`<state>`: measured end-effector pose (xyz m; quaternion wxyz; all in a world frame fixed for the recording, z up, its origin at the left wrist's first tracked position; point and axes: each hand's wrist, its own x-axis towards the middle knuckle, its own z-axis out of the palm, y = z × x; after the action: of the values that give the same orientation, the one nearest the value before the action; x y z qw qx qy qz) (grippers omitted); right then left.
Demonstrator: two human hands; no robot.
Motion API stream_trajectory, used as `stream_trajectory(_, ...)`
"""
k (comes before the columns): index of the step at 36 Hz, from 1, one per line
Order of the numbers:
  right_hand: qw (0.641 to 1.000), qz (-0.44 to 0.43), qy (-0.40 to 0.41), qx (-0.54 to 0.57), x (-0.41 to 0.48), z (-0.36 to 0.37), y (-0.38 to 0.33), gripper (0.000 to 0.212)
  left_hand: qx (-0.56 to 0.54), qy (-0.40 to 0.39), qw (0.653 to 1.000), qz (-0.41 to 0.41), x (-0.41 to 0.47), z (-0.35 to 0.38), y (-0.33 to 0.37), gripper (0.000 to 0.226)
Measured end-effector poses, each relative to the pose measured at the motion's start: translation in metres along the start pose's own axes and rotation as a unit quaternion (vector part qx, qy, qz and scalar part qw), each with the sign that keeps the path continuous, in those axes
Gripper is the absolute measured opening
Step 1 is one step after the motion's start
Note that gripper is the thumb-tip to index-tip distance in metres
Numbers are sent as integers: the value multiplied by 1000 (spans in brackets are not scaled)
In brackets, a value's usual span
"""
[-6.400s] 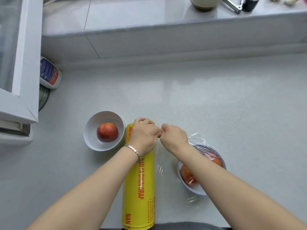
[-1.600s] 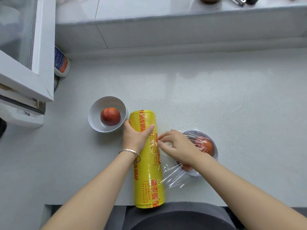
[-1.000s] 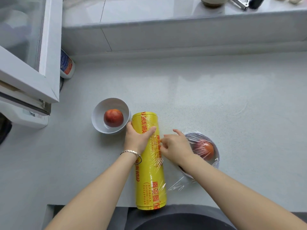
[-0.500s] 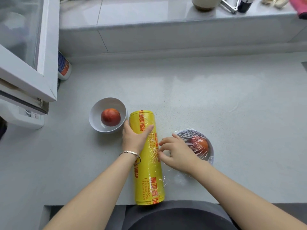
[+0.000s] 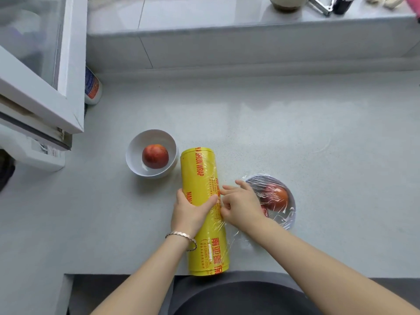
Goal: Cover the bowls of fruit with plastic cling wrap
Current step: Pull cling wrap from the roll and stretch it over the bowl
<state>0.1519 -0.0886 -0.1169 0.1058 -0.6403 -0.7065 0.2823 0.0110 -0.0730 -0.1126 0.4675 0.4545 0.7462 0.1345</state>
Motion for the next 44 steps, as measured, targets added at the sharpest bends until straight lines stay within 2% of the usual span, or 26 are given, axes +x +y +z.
stream_trajectory(6,1000,15,11,-2,0,-6,-7,6,-27,-19,999,-4,1,-8,-1,62)
stream_trajectory(11,997,-40,45,56,-8,-3,-5,32,-35,-19,999,-5,-1,-7,0,63)
stream_trajectory(17,996,-78,15,48,-23,0,1,32,-35,-23,999,-6,-2,-10,1,67)
stream_trajectory(19,996,-56,4,71,-30,1,3,33,-36,-22,999,-5,-3,-10,1,69)
stream_trajectory(23,996,-16,-38,74,-34,-4,-1,50,-36,-24,999,-3,-3,-9,0,69)
stream_trajectory(28,998,-22,-57,32,-27,0,-5,25,-28,-19,999,-2,-4,-9,1,70)
stream_trajectory(34,999,5,6,42,-29,8,-14,21,-13,-7,1000,1,-3,-6,1,73)
stream_trajectory(37,998,-23,63,16,-27,11,-14,17,-6,-2,1000,4,-3,-5,2,72)
stream_trajectory(41,994,-58,95,4,-24,6,-1,32,-20,-15,1000,3,-3,-8,0,71)
stream_trajectory(44,996,-61,60,7,-27,2,-1,21,-26,-19,999,0,-2,-10,-1,70)
